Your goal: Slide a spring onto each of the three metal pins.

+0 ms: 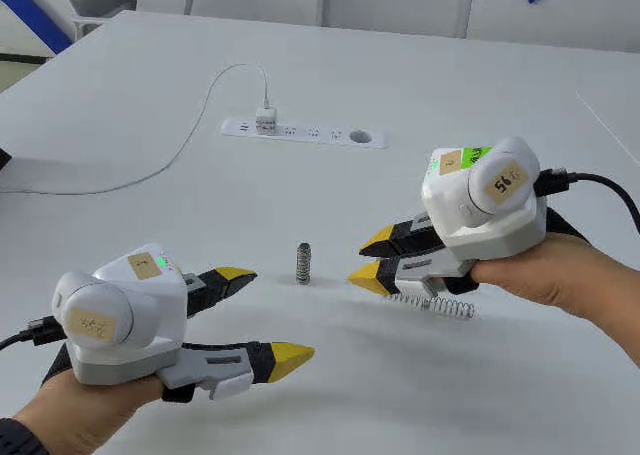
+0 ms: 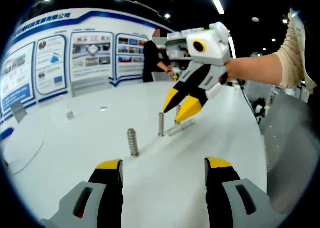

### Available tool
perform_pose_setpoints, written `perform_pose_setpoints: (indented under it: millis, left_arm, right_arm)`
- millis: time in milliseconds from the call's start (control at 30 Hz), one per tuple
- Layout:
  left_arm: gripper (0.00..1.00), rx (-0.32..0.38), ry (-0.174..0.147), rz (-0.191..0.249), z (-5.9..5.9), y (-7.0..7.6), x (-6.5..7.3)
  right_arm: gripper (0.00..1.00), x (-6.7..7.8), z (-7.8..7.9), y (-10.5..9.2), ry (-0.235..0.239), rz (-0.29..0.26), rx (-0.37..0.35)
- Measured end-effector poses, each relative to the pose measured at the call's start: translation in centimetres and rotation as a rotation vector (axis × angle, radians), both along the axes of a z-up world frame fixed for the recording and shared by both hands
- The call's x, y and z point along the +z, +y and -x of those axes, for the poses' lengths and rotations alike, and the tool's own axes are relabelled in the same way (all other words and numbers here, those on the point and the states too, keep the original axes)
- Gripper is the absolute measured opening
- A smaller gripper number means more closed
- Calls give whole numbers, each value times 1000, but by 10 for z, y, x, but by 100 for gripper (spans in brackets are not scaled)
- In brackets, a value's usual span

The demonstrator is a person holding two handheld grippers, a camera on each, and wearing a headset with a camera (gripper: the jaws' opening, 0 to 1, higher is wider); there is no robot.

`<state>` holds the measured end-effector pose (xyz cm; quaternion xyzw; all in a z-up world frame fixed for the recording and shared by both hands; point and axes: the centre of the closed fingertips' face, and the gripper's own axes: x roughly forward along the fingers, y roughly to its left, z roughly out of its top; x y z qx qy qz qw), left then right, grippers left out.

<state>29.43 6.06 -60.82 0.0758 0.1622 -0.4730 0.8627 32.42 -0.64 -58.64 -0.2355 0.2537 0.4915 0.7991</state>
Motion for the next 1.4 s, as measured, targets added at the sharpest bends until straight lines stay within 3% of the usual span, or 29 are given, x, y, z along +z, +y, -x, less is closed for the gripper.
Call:
perform_pose_setpoints:
  millis: [633,1400]
  left_arm:
    - [67,-9,0,-1,2,-4,0]
    - [66,-7,6,-7,4,-4,-2]
  right_arm:
    - [20,-10,1,-31,14,53,-31]
    - [19,-48,-16,-40,91,157,-13]
